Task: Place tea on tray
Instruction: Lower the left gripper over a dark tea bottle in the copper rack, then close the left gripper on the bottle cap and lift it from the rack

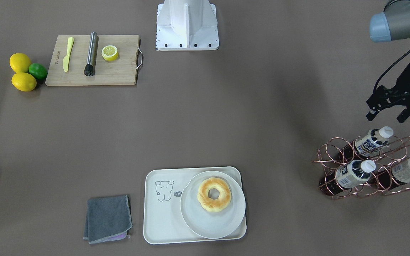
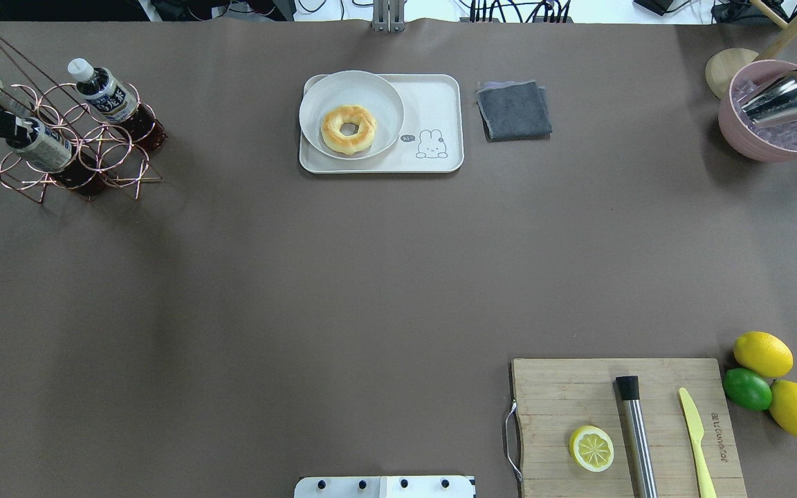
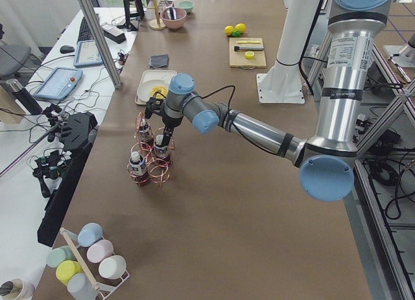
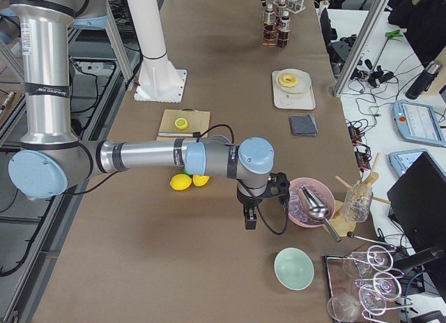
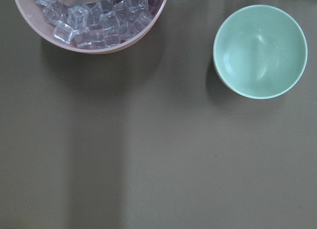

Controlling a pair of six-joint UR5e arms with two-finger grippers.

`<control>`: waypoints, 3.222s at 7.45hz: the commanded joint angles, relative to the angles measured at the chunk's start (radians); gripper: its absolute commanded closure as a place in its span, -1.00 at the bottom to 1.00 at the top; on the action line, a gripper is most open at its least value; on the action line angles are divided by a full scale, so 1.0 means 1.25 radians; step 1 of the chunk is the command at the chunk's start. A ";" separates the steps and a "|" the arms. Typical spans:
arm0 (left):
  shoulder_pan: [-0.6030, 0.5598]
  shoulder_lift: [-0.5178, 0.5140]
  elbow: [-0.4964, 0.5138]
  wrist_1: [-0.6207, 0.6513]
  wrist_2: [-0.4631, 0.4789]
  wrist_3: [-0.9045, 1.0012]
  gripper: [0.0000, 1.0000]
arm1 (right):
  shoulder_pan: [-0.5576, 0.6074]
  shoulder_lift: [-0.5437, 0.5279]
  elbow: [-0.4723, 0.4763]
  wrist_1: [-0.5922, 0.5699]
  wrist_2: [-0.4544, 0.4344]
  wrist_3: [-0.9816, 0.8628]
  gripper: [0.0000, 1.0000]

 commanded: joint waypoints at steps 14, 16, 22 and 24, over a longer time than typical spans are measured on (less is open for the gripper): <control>0.002 -0.054 0.070 0.005 0.002 0.082 -0.39 | 0.000 -0.014 0.000 0.022 -0.004 -0.006 -1.00; -0.002 -0.056 0.068 0.016 0.001 0.082 -0.39 | -0.001 -0.013 -0.002 0.021 -0.004 -0.006 -1.00; -0.020 -0.059 0.072 0.018 -0.005 0.088 1.00 | -0.001 -0.014 -0.008 0.038 -0.005 -0.004 -1.00; -0.045 -0.084 0.069 0.058 -0.059 0.095 1.00 | -0.001 -0.013 -0.008 0.038 -0.005 -0.002 -1.00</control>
